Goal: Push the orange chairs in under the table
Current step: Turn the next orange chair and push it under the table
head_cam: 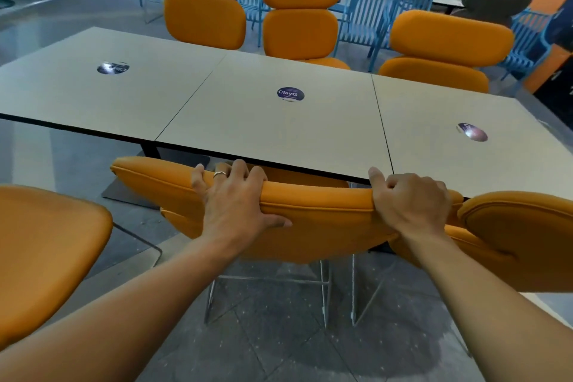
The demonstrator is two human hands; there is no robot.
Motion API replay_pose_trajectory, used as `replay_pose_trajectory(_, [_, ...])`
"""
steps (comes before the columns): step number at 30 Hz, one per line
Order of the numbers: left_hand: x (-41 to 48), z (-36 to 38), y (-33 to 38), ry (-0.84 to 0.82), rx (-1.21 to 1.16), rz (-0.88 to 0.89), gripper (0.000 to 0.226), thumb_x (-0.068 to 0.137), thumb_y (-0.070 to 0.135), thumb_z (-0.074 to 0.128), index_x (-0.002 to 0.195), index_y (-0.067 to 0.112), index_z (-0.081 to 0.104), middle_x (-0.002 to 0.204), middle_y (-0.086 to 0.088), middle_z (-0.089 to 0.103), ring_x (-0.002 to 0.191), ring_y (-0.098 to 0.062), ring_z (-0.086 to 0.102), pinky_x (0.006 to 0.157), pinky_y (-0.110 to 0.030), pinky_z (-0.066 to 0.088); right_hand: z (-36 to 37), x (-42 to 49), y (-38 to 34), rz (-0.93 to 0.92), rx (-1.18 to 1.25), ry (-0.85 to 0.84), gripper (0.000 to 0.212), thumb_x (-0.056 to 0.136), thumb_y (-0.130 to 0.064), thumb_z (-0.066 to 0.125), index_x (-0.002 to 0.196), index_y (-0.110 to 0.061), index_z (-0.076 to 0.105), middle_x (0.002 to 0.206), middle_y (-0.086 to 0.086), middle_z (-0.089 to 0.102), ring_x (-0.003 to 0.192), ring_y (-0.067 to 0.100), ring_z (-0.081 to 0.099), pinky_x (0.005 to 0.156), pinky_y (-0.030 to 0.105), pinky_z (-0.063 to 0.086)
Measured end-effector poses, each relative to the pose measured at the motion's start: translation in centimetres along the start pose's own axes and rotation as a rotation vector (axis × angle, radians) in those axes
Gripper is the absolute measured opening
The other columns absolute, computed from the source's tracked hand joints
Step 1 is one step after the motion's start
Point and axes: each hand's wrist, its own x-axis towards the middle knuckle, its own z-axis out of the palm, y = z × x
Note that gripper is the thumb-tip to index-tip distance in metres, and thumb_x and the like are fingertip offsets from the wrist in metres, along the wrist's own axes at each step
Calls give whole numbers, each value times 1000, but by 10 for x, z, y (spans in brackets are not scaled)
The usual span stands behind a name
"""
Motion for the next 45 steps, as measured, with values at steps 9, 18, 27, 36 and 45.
replay_pose_trajectory(9, [4, -8, -40, -41, -28, 61, 80, 54, 89, 55, 111, 34, 52, 119, 1, 52, 120, -32, 46, 110, -58, 9, 3, -16, -38, 71, -28, 21, 74, 91, -64, 24, 74, -16, 78, 59, -2, 50, 67, 22, 46, 79, 36, 29])
replay_pose_trajectory(18, [17, -10, -77, -49, -11, 110, 85, 53, 90, 54, 115, 32, 53, 121, -1, 52, 124, -33, 42, 110, -60, 14, 14, -22, -67, 104, -59, 47, 73, 92, -64, 25, 64, -17, 73, 54, -3, 49, 65, 23, 48, 84, 41, 37])
replay_pose_trajectory(27, [42, -4, -66, -41, -22, 81, 84, 55, 89, 54, 114, 30, 54, 119, 0, 52, 124, -32, 41, 109, -57, 10, 22, 6, -62, 86, -52, 83, 68, 92, -61, 28, 51, -18, 60, 49, -6, 45, 53, 12, 36, 74, 36, 28])
replay_pose_trajectory(36, [67, 15, -35, -17, -26, 51, 79, 58, 87, 55, 111, 29, 54, 118, 0, 52, 123, -32, 43, 111, -59, 11, 24, 46, -41, 94, -26, 62, 67, 90, -57, 30, 64, -11, 71, 53, -6, 38, 55, 11, 26, 75, 35, 25])
replay_pose_trajectory(45, [81, 19, -28, -33, -9, 40, 79, 59, 87, 54, 112, 28, 53, 120, -2, 52, 123, -33, 42, 109, -58, 11, 32, 64, -32, 61, -7, 64, 62, 90, -55, 32, 65, -13, 70, 53, -7, 41, 61, 20, 40, 75, 35, 27])
